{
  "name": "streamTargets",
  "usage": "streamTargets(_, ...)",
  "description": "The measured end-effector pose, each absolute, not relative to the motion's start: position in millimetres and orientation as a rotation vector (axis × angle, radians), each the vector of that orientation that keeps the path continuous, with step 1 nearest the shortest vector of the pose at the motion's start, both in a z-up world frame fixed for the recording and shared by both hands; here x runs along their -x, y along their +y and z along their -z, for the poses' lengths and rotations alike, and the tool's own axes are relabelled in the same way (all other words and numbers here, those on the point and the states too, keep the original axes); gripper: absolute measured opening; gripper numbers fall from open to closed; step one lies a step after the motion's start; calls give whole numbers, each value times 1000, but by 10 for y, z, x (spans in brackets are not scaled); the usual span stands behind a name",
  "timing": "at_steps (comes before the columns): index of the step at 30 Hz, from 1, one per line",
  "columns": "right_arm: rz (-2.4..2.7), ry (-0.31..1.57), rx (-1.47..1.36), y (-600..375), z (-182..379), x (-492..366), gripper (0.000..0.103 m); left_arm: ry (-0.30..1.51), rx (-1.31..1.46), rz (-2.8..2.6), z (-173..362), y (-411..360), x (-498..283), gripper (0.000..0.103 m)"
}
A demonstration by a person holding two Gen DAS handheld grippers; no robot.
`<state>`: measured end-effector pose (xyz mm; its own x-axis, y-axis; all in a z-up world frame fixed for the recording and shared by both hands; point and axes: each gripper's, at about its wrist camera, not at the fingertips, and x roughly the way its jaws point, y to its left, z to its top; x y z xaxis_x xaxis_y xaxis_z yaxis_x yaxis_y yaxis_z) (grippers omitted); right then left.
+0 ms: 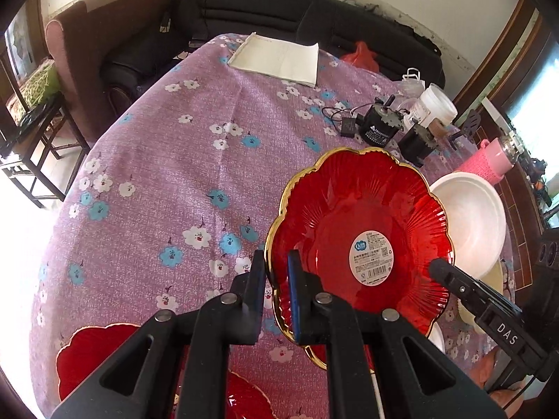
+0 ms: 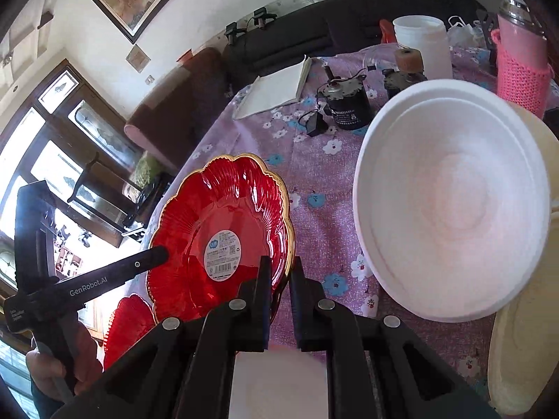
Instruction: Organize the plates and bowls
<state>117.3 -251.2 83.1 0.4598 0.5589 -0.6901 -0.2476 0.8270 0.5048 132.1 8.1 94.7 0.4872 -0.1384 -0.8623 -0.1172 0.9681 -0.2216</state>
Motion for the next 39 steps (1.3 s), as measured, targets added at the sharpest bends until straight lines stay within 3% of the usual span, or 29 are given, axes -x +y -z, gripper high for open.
streamTargets(21, -691, 968, -249, -1821, -1020, -622, 12, 928, 289, -103, -1166, 678, -301, 11)
streamTargets(27, -748, 987, -217, -1602, -982, -462, 12, 905, 290, -131, -1193, 809, -3, 16)
streamTargets(39, -857, 1056, -98, -1044, -744, -74, 12, 963, 387, -181, -814, 1267, 693, 16)
